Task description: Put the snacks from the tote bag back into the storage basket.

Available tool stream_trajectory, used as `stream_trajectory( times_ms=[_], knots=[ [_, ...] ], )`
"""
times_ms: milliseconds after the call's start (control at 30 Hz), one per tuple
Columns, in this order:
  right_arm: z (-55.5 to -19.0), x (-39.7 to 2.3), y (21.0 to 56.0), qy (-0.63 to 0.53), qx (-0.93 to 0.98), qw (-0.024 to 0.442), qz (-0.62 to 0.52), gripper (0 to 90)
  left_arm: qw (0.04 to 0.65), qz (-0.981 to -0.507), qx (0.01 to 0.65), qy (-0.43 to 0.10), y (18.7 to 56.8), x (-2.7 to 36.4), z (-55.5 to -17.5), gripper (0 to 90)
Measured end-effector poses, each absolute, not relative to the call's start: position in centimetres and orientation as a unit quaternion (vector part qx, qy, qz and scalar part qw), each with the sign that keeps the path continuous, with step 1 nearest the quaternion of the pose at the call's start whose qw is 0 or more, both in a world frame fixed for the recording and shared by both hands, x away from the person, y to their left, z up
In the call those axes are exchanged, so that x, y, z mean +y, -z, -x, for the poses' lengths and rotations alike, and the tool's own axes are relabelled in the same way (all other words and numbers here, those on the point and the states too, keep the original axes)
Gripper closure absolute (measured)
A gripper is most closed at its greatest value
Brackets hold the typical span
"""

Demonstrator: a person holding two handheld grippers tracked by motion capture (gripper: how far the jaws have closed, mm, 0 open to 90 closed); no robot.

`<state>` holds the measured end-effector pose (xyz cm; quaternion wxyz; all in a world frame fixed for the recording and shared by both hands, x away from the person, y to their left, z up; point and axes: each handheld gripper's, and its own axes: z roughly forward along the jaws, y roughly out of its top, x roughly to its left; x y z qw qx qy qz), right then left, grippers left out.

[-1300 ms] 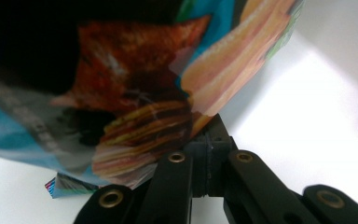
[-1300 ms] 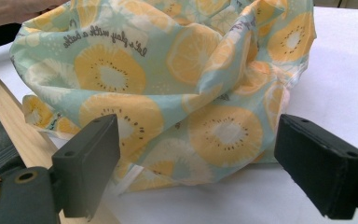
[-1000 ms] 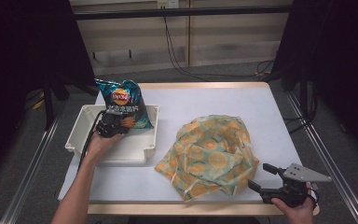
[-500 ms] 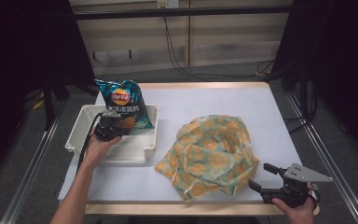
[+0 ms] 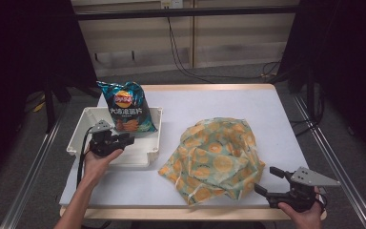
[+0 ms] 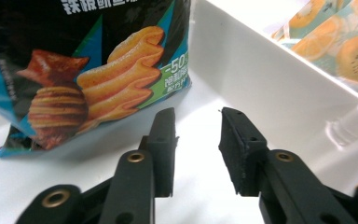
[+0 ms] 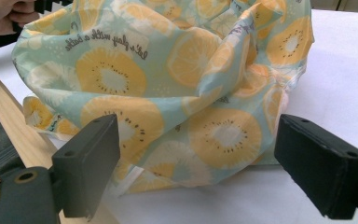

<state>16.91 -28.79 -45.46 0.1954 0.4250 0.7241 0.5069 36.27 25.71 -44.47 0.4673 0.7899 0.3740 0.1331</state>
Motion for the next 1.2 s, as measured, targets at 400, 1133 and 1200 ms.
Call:
stream_trajectory(
  times_ms=[400,1133,1200],
  knots=[
    [-16.8,-28.9,45.4,-0.509,0.72,0.198,-0.428,13.8,0.483,-0.781,0.363,-0.158,43.9,25.9,-32.3,30.6],
    [-16.9,-29.3,45.5,-0.507,0.718,0.202,-0.433,13.9,0.51,-0.76,0.356,-0.189,45.0,26.5,-26.3,18.3],
    [-16.8,-29.5,45.5,-0.506,0.719,0.202,-0.431,13.8,0.509,-0.762,0.352,-0.19,45.4,26.4,-26.0,18.9]
  ],
)
